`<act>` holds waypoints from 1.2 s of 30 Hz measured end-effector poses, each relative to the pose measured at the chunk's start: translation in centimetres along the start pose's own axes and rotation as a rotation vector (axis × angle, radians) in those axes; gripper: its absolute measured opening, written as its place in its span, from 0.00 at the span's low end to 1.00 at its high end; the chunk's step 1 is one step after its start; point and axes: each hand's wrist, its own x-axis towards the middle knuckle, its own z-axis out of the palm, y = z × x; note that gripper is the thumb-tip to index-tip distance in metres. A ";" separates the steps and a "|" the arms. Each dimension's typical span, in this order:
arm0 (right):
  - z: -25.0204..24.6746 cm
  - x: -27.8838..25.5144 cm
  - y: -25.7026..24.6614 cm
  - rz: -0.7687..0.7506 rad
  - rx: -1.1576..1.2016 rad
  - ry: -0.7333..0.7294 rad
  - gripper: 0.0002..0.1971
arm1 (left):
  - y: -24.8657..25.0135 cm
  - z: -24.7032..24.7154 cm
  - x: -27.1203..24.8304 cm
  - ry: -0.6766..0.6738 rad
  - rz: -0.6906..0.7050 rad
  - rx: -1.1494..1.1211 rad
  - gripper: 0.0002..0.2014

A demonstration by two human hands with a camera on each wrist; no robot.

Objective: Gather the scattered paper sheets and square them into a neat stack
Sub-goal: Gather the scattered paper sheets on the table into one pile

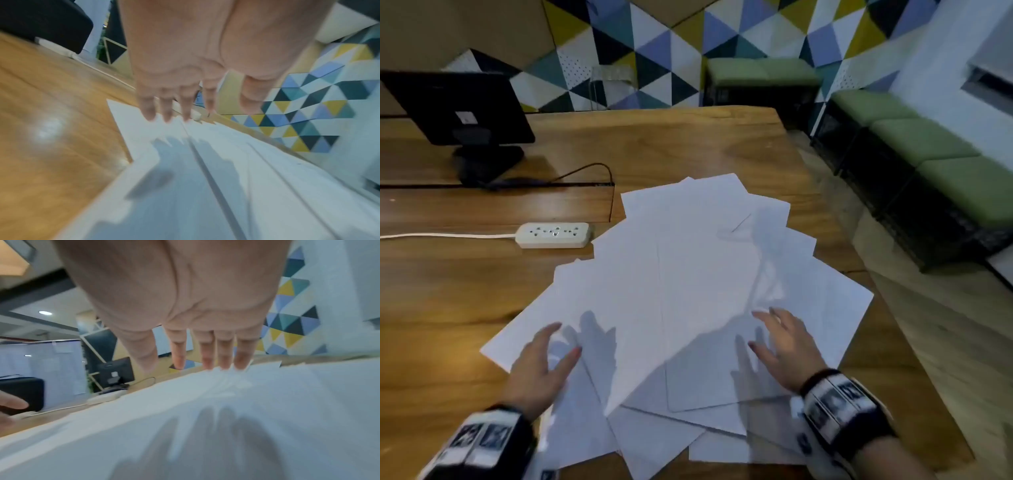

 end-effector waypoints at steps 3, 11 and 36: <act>1.6 3.9 -2.4 0.278 -0.089 -0.076 0.34 | 1.3 1.9 2.2 0.067 -0.249 0.147 0.44; 5.9 3.2 -6.6 0.073 -0.142 -0.284 0.52 | 5.0 5.3 4.8 -0.034 -0.135 0.349 0.41; 3.8 6.1 -5.9 0.171 0.500 0.048 0.31 | 6.2 3.7 5.0 0.052 -0.155 -0.125 0.37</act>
